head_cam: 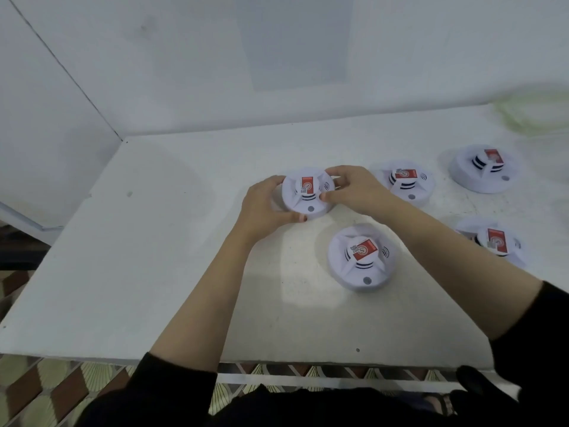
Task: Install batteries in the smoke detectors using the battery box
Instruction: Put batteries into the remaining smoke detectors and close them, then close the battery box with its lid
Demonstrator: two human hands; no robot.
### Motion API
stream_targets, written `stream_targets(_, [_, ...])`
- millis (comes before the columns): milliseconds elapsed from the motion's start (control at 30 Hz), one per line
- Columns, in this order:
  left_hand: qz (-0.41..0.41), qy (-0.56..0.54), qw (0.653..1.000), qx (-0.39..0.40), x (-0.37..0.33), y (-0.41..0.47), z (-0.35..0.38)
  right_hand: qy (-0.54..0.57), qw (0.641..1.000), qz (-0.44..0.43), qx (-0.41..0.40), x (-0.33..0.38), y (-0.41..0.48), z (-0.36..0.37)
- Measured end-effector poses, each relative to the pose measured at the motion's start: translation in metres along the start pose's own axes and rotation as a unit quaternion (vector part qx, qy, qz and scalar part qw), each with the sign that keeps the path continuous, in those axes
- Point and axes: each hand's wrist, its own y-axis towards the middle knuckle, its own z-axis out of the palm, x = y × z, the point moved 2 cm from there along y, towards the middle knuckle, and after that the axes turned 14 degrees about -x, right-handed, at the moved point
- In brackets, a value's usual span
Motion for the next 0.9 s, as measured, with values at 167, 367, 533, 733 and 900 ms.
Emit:
stream_targets(167, [-0.005, 0.011, 1.0, 0.01, 0.004, 0.006, 0.002, -0.034, 0.999, -0.002, -0.023, -0.007, 0.002, 0.005])
stream_targets(367, [-0.046, 0.041, 0.997, 0.047, -0.005, 0.012, 0.0, -0.118, 0.993, -0.018, -0.012, -0.007, -0.011, -0.008])
stream_targets(533, [-0.013, 0.014, 0.999, -0.026, -0.038, 0.022, 0.007, -0.051, 0.998, -0.025, 0.034, 0.002, -0.027, -0.059])
stream_targets(733, [0.101, -0.055, 0.992, -0.048, -0.134, 0.047, 0.06, -0.031, 0.999, -0.036, -0.017, -0.005, -0.03, -0.164])
stream_targets(900, [0.136, -0.066, 0.988, 0.021, -0.203, 0.068, 0.142, -0.095, 0.99, -0.031, -0.103, -0.044, -0.015, -0.27])
